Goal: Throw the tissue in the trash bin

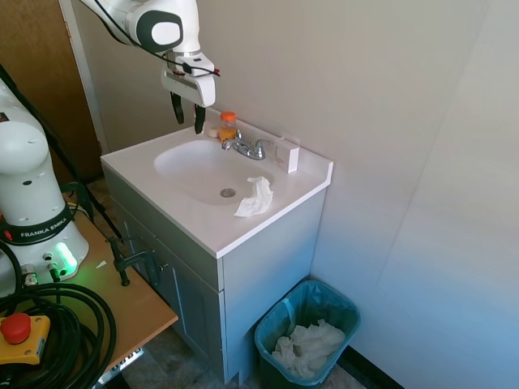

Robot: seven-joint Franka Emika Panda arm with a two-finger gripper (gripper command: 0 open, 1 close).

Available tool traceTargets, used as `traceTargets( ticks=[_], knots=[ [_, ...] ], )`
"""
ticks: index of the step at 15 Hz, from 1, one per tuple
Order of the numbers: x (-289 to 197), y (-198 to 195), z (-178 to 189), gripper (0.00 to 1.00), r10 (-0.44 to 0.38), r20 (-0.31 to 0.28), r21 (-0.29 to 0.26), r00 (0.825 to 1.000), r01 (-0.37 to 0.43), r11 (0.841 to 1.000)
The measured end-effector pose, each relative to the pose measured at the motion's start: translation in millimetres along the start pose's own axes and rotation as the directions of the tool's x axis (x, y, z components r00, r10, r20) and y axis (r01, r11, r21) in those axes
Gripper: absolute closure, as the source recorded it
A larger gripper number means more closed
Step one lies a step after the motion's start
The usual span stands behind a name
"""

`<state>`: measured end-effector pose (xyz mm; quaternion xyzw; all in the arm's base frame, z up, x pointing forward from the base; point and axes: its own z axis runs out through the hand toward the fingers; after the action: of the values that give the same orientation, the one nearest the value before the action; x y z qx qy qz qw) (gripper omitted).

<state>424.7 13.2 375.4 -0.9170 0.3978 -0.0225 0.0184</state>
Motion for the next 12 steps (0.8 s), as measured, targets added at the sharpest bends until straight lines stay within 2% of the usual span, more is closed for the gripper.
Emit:
traceTargets(
  ticks=[3,5,8,12],
  knots=[
    [7.8,2.2,-3.1,0.0,0.028,-0.031,0.018,0.999,-0.028,0.999],
    [37.3,23.1,-9.5,0.0,0.109,-0.069,0.063,0.992,-0.104,0.993],
    [88.0,74.3,-9.5,0.0,0.251,-0.112,0.104,0.961,-0.24,0.965],
    [130.2,124.4,28.2,0.0,0.386,-0.17,0.072,0.907,-0.38,0.922]
  ],
)
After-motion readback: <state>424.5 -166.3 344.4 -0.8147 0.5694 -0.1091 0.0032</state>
